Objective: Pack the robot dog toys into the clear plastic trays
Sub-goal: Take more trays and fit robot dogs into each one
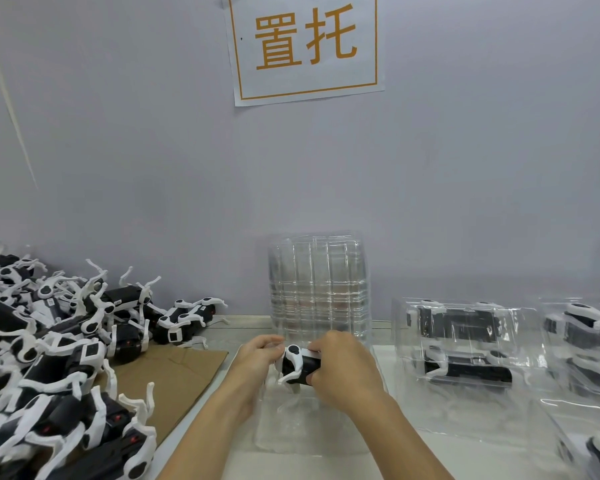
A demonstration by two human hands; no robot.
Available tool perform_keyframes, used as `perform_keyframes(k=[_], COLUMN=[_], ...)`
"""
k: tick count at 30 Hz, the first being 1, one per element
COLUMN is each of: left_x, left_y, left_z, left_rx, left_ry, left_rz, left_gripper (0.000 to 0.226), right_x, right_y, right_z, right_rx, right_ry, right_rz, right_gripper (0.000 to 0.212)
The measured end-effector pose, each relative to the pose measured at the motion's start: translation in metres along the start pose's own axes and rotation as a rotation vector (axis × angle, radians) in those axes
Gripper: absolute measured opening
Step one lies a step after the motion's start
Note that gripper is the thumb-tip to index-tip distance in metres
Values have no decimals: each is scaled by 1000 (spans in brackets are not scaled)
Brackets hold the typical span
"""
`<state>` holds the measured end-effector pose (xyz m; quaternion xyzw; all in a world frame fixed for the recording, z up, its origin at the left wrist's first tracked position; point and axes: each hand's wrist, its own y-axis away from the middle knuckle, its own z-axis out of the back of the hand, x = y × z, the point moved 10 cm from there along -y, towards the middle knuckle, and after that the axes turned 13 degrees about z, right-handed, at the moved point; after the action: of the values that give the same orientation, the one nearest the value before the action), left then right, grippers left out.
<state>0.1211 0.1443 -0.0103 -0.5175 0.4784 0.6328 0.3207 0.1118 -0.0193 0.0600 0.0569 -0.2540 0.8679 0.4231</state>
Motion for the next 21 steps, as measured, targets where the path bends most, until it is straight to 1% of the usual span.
perform_keyframes(k=[3,8,12,16,21], left_x=[2,8,9,13,13], left_y=[-1,-3,-6,-9,-11], left_z=[-1,-2,2,3,3], left_rx=[14,39,-16,-9,2], left_ry=[18,48,-15,4,2], left_rz=[11,62,60,65,68], left_gripper=[17,19,23,27,24], right_x=[0,0,0,-1,-4], right_y=[0,0,-1,-2,-1], right_z=[1,0,-5,-7,-7], right_rx=[0,10,48,64,65], right_ry=[7,3,19,15,13], right_rz=[2,4,-3,-15,-27], right_gripper=[10,8,5,6,16])
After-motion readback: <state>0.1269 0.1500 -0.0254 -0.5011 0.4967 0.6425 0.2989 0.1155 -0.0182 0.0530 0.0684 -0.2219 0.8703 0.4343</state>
